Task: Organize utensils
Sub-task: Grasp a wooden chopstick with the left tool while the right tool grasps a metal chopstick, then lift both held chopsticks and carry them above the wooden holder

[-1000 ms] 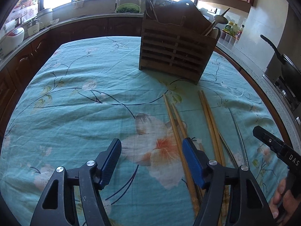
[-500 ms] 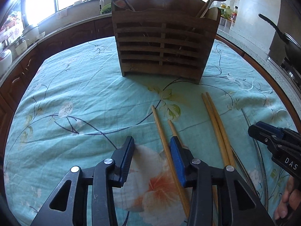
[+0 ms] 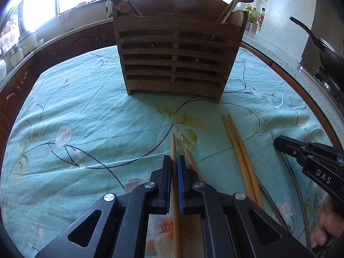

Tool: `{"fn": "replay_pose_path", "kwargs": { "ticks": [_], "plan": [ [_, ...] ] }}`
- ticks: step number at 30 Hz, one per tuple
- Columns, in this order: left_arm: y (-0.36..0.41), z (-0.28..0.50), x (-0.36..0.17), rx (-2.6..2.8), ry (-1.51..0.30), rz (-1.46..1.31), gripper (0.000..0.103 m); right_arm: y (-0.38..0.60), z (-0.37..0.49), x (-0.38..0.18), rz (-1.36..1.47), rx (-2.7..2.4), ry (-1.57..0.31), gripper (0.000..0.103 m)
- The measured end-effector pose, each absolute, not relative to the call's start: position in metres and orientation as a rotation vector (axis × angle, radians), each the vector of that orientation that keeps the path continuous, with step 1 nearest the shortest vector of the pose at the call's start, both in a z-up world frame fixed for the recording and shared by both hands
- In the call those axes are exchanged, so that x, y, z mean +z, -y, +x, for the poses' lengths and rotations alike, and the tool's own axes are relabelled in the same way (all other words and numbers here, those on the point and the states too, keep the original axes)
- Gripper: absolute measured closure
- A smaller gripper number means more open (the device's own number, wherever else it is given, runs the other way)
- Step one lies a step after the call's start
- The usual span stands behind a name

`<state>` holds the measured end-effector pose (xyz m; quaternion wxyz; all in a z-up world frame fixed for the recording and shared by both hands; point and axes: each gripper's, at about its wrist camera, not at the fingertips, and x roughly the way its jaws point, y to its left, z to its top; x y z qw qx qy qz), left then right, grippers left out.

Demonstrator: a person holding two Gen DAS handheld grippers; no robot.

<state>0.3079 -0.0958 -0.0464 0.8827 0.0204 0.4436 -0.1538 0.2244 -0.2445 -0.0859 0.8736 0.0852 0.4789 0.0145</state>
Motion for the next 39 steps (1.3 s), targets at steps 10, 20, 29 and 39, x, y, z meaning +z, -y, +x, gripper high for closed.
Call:
{"fn": "replay_pose_path", "kwargs": {
  "ticks": [10,20,29,39],
  "plan": [
    [0.042,0.279,-0.006,-0.358,-0.866,-0.128,0.099,0.241,0.205,-0.036,0.238,0.095,-0.882,0.099],
    [-0.002,0.231,0.053,-0.387,-0.735,-0.208,0.099,0.23,0.187,0.022,0.246,0.151,-0.747,0.099],
    [-0.031,0.193,0.094,-0.391,-0.623,-0.238,0.099,0.229,0.175,0.067,0.254,0.169,-0.621,0.099],
    [-0.036,0.191,0.095,-0.381,-0.596,-0.243,0.099,0.232,0.175,0.077,0.266,0.175,-0.593,0.099]
  ]
}}
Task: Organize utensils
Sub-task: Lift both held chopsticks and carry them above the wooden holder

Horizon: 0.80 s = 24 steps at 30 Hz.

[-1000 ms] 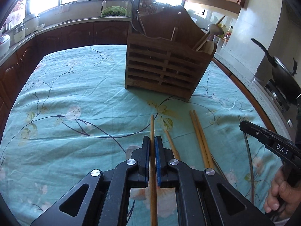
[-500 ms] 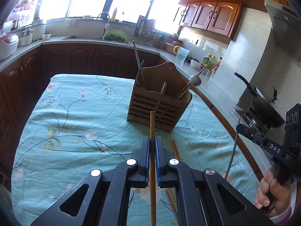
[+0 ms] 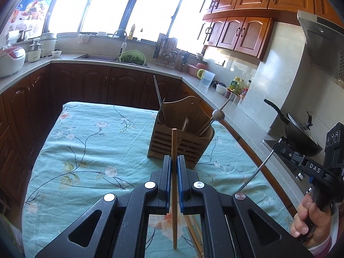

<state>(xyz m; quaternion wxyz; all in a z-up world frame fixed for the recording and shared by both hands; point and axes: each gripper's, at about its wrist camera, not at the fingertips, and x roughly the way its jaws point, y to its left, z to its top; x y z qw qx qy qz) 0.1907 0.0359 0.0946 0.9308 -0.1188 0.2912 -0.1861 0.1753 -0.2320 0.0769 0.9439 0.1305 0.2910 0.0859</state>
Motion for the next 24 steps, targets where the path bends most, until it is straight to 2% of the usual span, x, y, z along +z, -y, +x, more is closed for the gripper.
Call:
{"fn": "replay_pose_path", "kwargs": {
  "ticks": [14,24],
  "plan": [
    [-0.039,0.22,0.115,-0.36,-0.52,-0.255,0.099,0.234,0.2,0.102,0.257,0.175,-0.52,0.099],
    [-0.029,0.273,0.162,-0.344,-0.342,-0.265,0.099,0.231,0.251,0.147,0.237,0.147,-0.375,0.099]
  ]
}}
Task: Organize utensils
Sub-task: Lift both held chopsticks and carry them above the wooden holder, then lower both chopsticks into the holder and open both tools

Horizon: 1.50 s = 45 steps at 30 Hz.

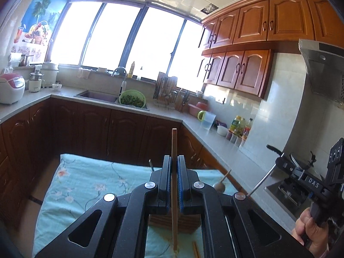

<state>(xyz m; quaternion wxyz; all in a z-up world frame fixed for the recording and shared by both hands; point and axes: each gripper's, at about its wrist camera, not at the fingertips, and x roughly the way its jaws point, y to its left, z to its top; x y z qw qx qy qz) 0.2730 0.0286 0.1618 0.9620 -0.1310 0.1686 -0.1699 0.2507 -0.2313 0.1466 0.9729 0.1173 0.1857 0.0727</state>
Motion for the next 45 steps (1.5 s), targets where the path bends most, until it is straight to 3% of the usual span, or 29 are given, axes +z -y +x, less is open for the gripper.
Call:
{"fn": "replay_pose_path", "kwargs": {
  "ticks": [5,12,19,45],
  "plan": [
    [-0.02,0.31,0.166,-0.318,-0.276,-0.278,0.099,0.232,0.278,0.147,0.246,0.12,-0.343,0.099],
    [-0.006,0.362,0.11,-0.269,-0.285,-0.337,0.099,0.23,0.297,0.117,0.229,0.096,-0.357,0.099],
    [0.011,0.365,0.084,-0.232,-0.201,-0.34,0.099,0.231,0.305,0.083,0.243,0.087,-0.403,0.099],
    [0.005,0.383,0.041,-0.218,-0.199,-0.411,0.099,0.233,0.316,0.075,0.265,0.082,-0.412,0.099]
  ]
}}
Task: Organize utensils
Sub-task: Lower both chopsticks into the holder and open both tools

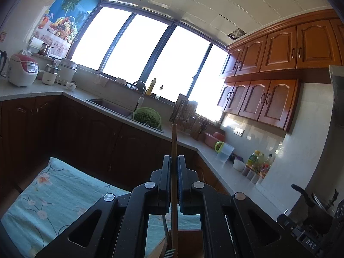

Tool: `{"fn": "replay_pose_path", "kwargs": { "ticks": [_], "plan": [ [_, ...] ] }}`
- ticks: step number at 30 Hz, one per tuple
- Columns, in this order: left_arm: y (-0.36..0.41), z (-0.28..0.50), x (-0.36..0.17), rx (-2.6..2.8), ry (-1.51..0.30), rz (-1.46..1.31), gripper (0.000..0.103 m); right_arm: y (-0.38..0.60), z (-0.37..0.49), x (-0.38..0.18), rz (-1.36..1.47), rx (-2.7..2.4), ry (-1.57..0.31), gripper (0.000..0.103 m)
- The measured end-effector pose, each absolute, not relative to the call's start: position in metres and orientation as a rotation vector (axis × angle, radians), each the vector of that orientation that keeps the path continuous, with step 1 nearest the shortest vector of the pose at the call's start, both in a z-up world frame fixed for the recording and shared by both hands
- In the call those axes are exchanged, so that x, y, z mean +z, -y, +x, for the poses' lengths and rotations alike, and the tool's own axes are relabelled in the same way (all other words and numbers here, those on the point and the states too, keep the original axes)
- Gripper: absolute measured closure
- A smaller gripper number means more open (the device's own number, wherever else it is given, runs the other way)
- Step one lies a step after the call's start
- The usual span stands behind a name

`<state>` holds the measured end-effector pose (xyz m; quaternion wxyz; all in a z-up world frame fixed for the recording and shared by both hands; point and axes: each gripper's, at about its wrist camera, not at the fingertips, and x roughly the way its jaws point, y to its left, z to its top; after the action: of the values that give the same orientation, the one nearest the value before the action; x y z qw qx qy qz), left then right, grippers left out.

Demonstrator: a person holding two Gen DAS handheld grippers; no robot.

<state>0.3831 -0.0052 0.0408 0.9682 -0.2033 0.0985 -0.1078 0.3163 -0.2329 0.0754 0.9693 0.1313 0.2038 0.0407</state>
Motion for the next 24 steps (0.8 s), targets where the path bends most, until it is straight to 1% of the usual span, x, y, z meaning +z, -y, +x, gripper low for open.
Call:
{"fn": "replay_pose_path", "kwargs": {
  "ticks": [8,18,20,21,22,23,24],
  "plan": [
    [0.013,0.386,0.02,-0.255,-0.312,-0.351,0.098,0.224,0.32,0.057,0.223,0.095,-0.477,0.099],
    [0.009,0.39,0.043,-0.272,-0.332,-0.289,0.098,0.228,0.321,0.056,0.246,0.093,-0.498,0.098],
    [0.008,0.392,0.046,-0.272,-0.34,-0.285,0.098,0.231,0.321,0.055,0.255,0.097,-0.503,0.097],
    [0.008,0.393,0.047,-0.273,-0.346,-0.286,0.098,0.232,0.32,0.055,0.261,0.1,-0.503,0.094],
    [0.008,0.393,0.049,-0.274,-0.352,-0.288,0.098,0.234,0.319,0.056,0.27,0.102,-0.499,0.093],
    [0.008,0.393,0.051,-0.275,-0.36,-0.29,0.096,0.236,0.317,0.057,0.28,0.102,-0.494,0.092],
    [0.007,0.392,0.053,-0.278,-0.363,-0.293,0.092,0.238,0.315,0.059,0.289,0.104,-0.489,0.089]
  ]
}}
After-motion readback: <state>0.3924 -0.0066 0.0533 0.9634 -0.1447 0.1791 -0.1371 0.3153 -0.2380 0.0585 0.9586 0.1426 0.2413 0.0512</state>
